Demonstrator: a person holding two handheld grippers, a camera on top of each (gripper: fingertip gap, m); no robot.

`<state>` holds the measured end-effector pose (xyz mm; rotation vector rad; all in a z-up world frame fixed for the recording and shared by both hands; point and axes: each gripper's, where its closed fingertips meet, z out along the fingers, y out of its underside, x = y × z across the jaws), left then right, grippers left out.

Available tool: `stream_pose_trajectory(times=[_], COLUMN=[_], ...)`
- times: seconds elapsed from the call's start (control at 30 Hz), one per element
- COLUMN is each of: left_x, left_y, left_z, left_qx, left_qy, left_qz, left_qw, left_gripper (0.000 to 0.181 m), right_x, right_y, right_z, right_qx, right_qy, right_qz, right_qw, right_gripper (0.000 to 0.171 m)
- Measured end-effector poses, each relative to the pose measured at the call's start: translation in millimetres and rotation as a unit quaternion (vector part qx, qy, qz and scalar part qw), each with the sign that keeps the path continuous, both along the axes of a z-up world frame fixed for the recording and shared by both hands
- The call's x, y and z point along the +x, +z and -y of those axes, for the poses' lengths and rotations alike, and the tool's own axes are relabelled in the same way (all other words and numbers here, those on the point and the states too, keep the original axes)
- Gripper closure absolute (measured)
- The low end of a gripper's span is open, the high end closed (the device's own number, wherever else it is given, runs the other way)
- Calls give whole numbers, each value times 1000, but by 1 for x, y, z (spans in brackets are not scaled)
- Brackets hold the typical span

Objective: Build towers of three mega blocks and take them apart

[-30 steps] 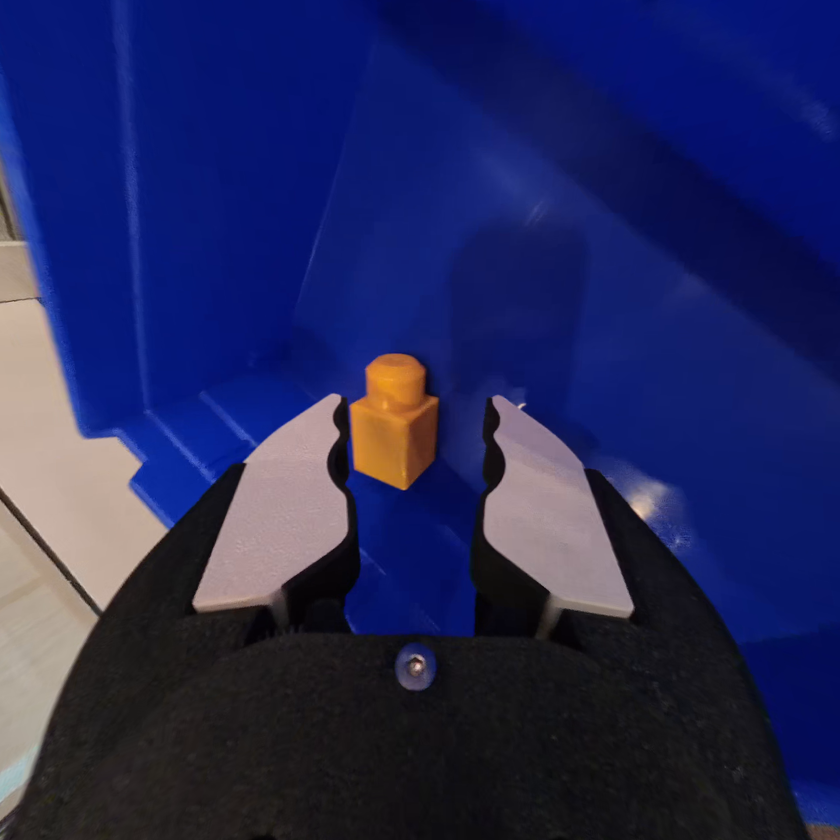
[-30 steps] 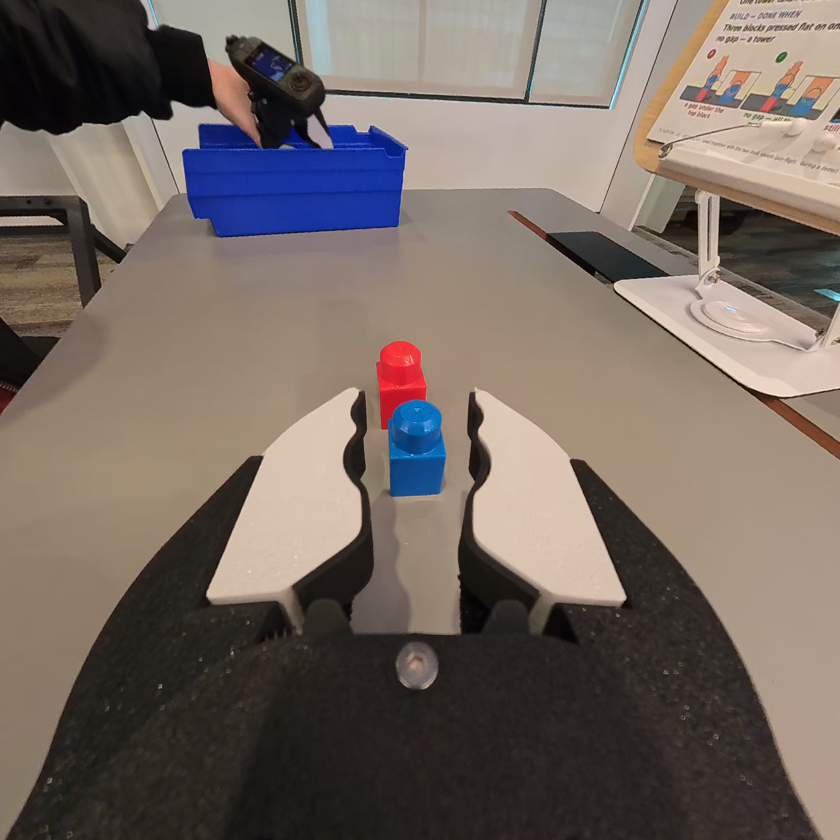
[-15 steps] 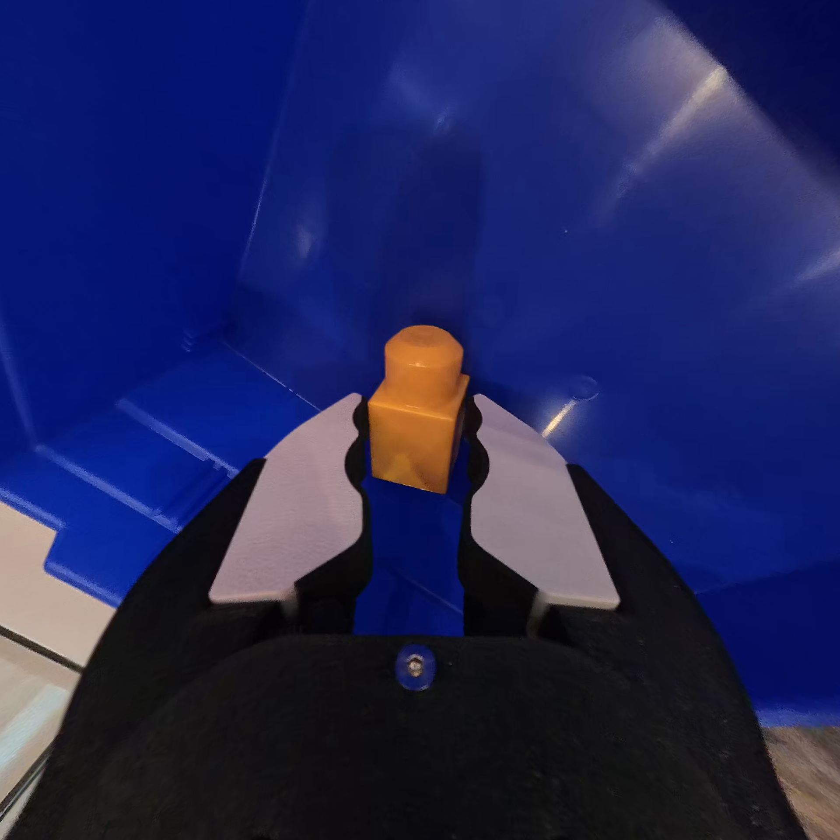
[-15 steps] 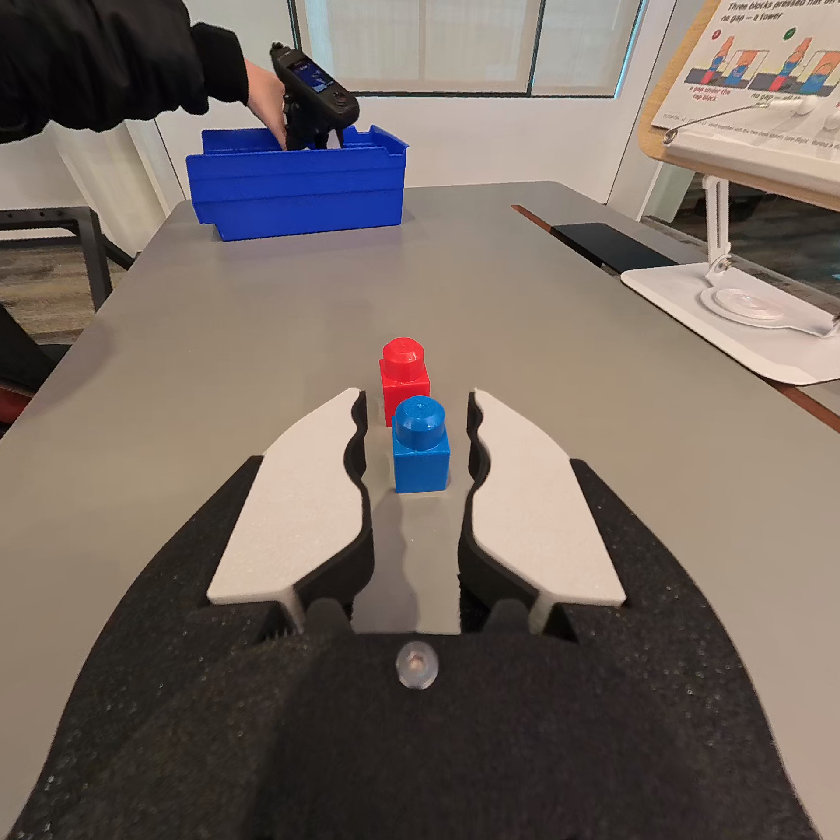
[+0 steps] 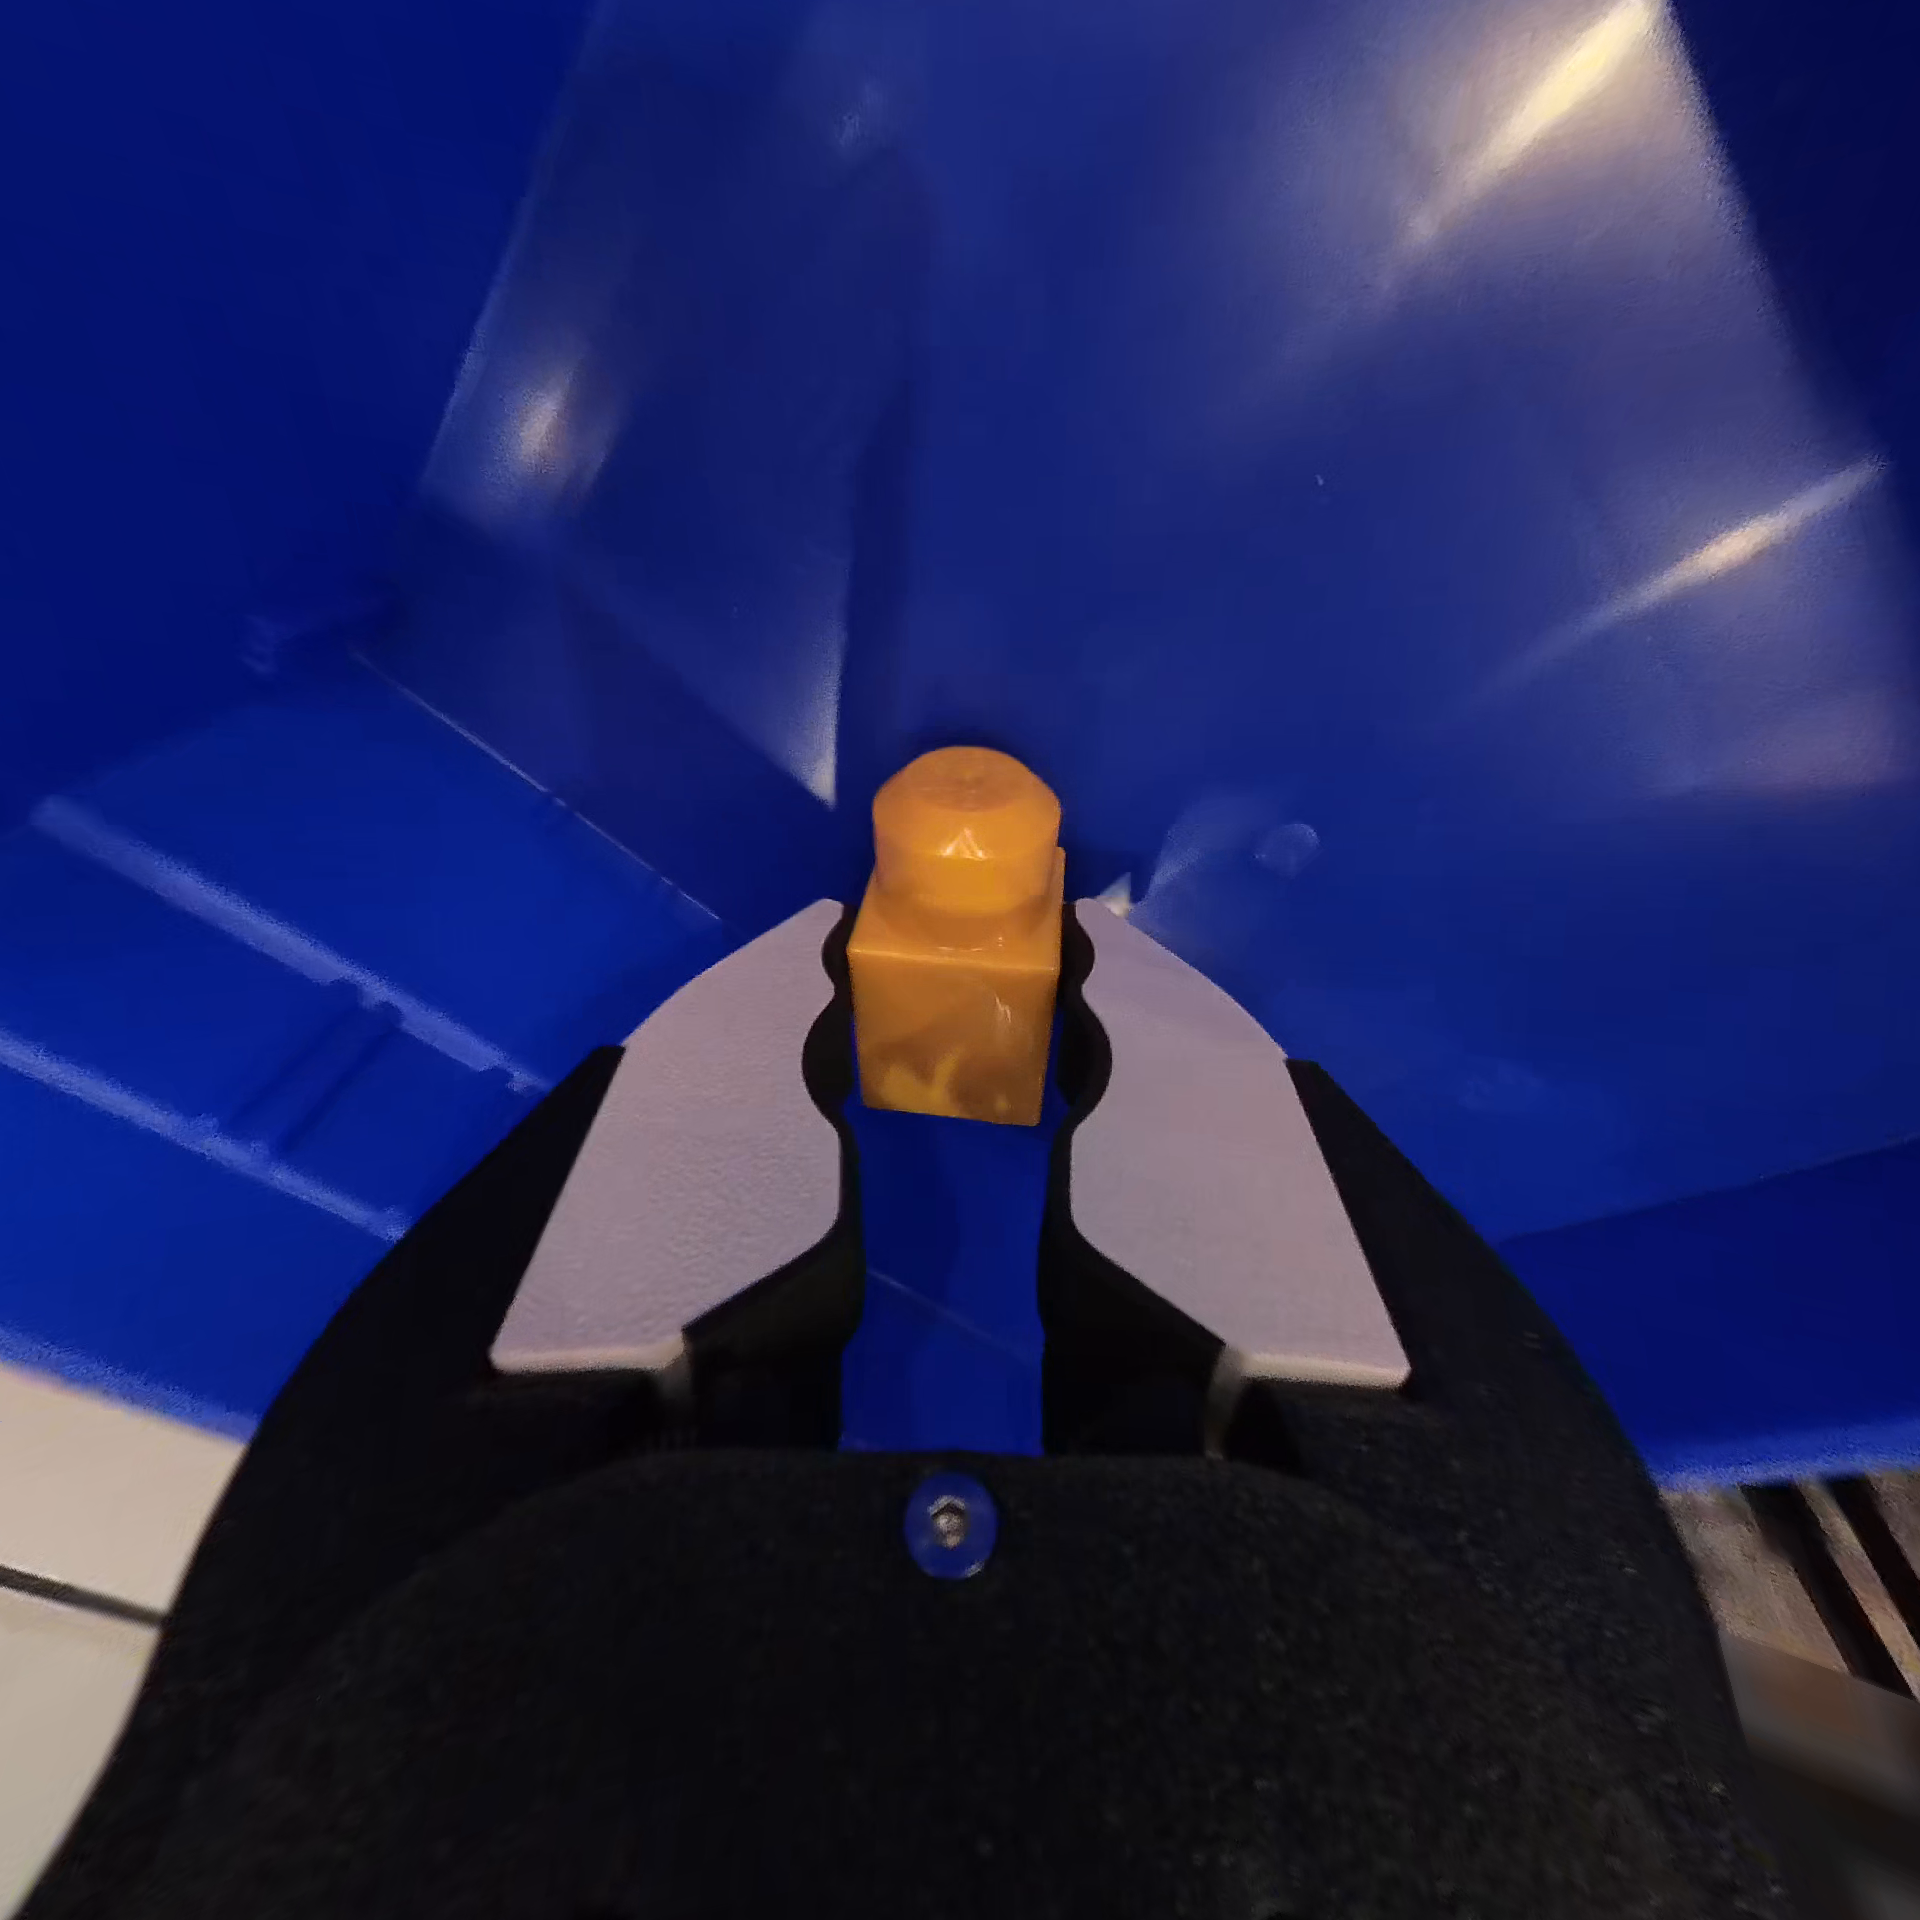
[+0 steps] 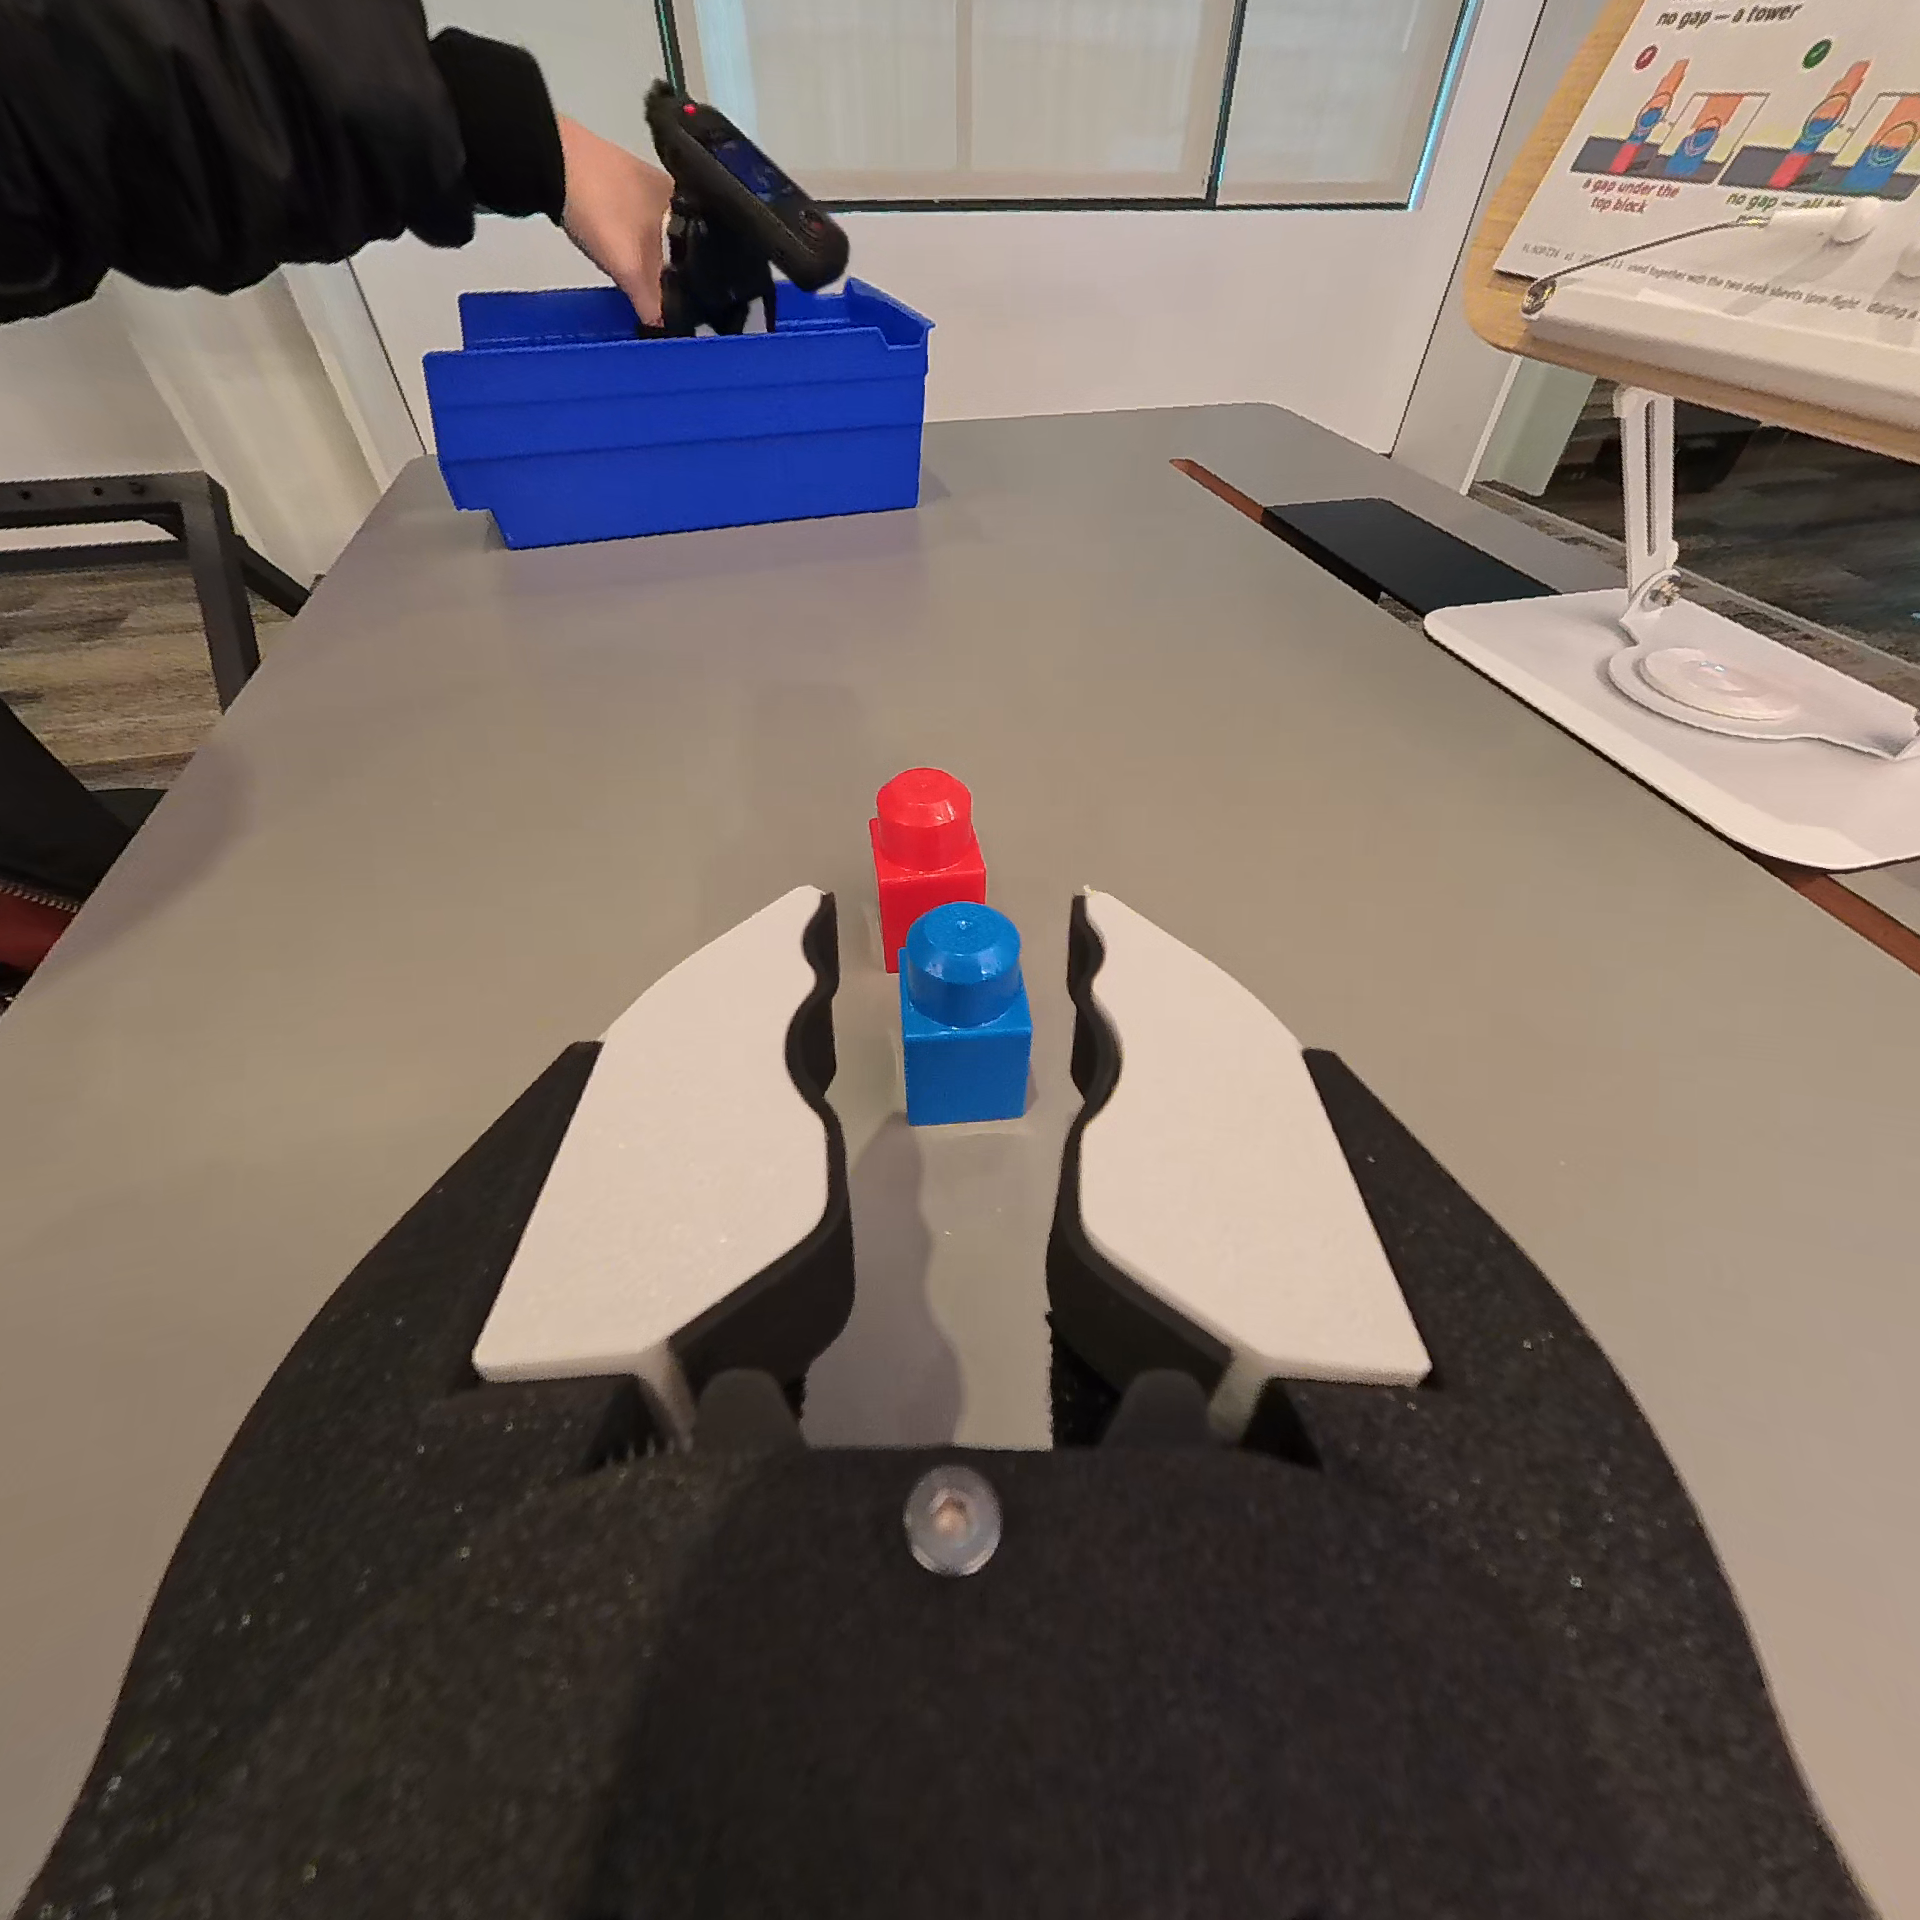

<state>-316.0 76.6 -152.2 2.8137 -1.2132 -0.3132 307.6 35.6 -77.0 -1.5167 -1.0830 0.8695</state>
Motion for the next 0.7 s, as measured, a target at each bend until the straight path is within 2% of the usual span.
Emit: stream_pose_trajectory(times=[0.1,0.17,0.27,0.33,0.4,0.47,0.57,0.67,0.7], left_x=[11,36,94,148,210,269,344,400,415], left_y=[22,57,138,191,229,244,242,225,219], left_z=[-14,-23,-21,-5,20,45,73,82,82], left_qx=[92,175,296,349,372,374,364,329,314], left_qy=[11,6,-24,-67,-112,-152,-210,-231,-234], left_qz=[59,140,273,350,427,478,538,587,601], left_qw=[994,975,915,867,817,780,730,703,696], left_gripper=[144,144,145,145,145,145,145,145,145], right_x=[1,1,3,3,-2,-11,-21,-27,-27], right_y=[2,3,-4,-15,-23,-31,-50,-63,-66], right_z=[-1,-1,-4,-5,-7,-5,-11,-16,-18], right_qx=[1,4,1,-14,-28,-50,-50,-44,-41], right_qy=[-5,-8,-23,-26,-25,-12,-23,-26,-30], right_qz=[-4,0,28,53,60,67,122,168,183], right_qw=[1000,1000,999,998,997,996,991,985,982], right_gripper=[129,129,127,122,117,113,110,115,123])
